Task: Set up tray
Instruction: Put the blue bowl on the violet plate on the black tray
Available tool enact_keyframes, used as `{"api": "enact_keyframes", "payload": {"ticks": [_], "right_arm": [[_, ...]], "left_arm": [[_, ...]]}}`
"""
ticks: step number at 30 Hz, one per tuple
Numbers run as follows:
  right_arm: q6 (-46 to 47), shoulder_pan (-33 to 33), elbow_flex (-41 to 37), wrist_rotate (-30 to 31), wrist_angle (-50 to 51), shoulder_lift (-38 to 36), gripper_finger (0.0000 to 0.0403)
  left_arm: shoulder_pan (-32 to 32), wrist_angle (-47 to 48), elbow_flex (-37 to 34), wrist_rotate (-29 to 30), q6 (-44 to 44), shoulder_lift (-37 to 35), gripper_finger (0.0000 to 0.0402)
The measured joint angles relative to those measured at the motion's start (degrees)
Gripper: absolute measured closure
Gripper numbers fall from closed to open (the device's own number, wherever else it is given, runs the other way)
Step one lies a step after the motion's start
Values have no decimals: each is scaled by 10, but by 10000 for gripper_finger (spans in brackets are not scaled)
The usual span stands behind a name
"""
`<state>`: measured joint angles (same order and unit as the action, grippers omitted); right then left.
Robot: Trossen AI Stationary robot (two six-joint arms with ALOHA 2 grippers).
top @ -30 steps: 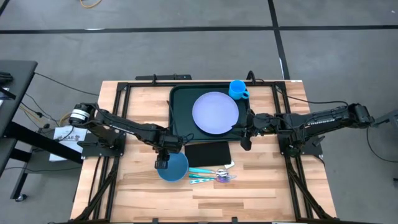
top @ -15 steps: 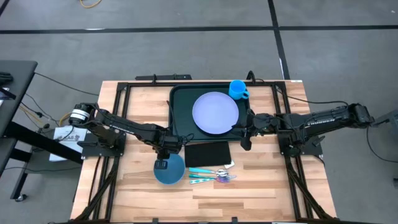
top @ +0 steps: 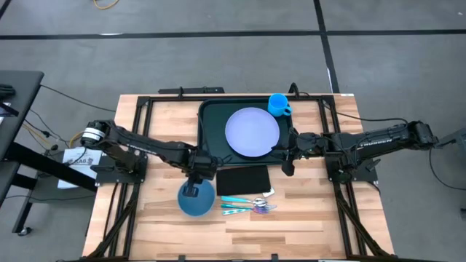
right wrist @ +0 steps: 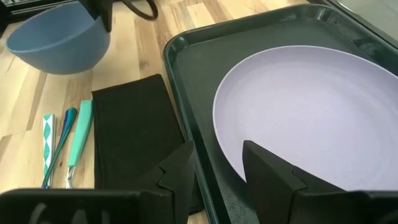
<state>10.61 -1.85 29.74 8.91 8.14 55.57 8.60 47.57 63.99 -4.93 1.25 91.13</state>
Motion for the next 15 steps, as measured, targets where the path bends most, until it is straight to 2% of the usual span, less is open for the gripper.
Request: {"api": "enact_keyframes", "payload": {"ticks": [8, 15], "right_arm": [[0, 0, 0, 0, 5, 0, 276], [0, 0, 0, 0, 7, 0, 276]], "left_arm": [[-32, 11, 82, 43, 45, 0, 400], [-106, 15, 132, 73, 53, 0, 400]]}}
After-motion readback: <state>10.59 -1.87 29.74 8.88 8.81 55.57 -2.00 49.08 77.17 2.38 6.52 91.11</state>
